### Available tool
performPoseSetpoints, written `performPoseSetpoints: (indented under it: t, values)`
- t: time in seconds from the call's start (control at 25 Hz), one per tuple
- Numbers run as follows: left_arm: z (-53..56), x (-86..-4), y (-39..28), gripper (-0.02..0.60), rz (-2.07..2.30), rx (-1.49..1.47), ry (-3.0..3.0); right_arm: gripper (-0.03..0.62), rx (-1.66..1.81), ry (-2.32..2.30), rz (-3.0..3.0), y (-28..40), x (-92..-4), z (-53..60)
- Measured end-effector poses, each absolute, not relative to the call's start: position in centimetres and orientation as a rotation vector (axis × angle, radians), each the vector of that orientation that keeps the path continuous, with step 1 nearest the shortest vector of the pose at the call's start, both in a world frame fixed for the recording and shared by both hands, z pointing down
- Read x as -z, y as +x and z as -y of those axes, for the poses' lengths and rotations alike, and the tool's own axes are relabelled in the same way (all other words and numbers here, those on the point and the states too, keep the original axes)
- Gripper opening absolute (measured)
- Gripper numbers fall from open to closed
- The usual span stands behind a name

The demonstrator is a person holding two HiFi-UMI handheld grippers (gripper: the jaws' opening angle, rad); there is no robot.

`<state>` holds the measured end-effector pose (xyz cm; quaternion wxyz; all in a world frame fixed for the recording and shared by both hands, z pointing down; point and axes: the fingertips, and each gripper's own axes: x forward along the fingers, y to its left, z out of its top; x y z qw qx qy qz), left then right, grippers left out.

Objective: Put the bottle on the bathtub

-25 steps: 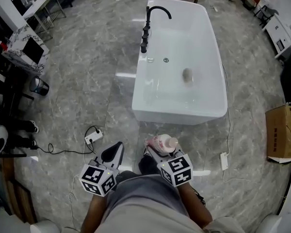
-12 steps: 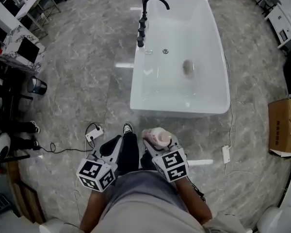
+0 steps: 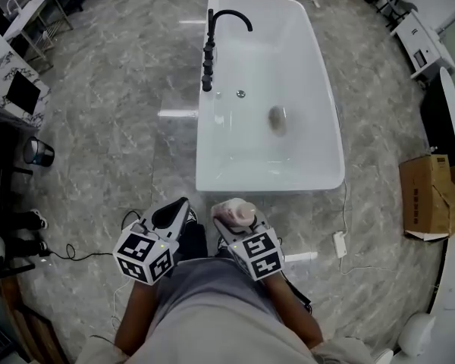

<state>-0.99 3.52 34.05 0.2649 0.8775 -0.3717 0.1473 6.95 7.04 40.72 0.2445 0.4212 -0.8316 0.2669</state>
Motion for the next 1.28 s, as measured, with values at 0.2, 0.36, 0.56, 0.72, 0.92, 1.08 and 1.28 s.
performPoseSetpoints:
  t: [0.2, 0.36, 0.56, 0.72, 0.92, 1.08, 1.28]
  values:
    - [-0.4, -34.2, -3.5, 0.008, 0.951, -0.392, 2.396, 0.227, -0.728, 1.187, 2.242, 4.9, -40.8, -3.5]
    - [1.4, -34.8, -6.1, 0.008, 0.913, -0.385, 2.395, 0.227, -0.742, 1.228, 2.214, 3.6, -41.4, -0.9]
    - [2.5, -35.7, -8.0, 0.008, 0.835, -0.402, 2.412, 0.227, -0.758, 1.264, 2.179, 2.4, -42.5, 1.1]
    - [2.5, -36.5, -8.5, 0.008, 0.791, -0.422, 2.401, 0.227, -0.806, 1.245, 2.170, 1.8, -43.8, 1.7]
    - [3.1, -36.9, -9.4, 0.008, 0.798, -0.442, 2.377, 0.227, -0.815, 1.161, 2.174, 1.1, -45.3, 3.1]
    - [3.5, -37.7, -10.0, 0.008, 0.832, -0.458, 2.338, 0.227, -0.802, 1.107, 2.173, 1.0, -46.4, 4.3]
    - [4.5, -38.2, -9.9, 0.008, 0.864, -0.454, 2.303, 0.227, -0.808, 1.047, 2.190, 1.2, -47.4, 6.2]
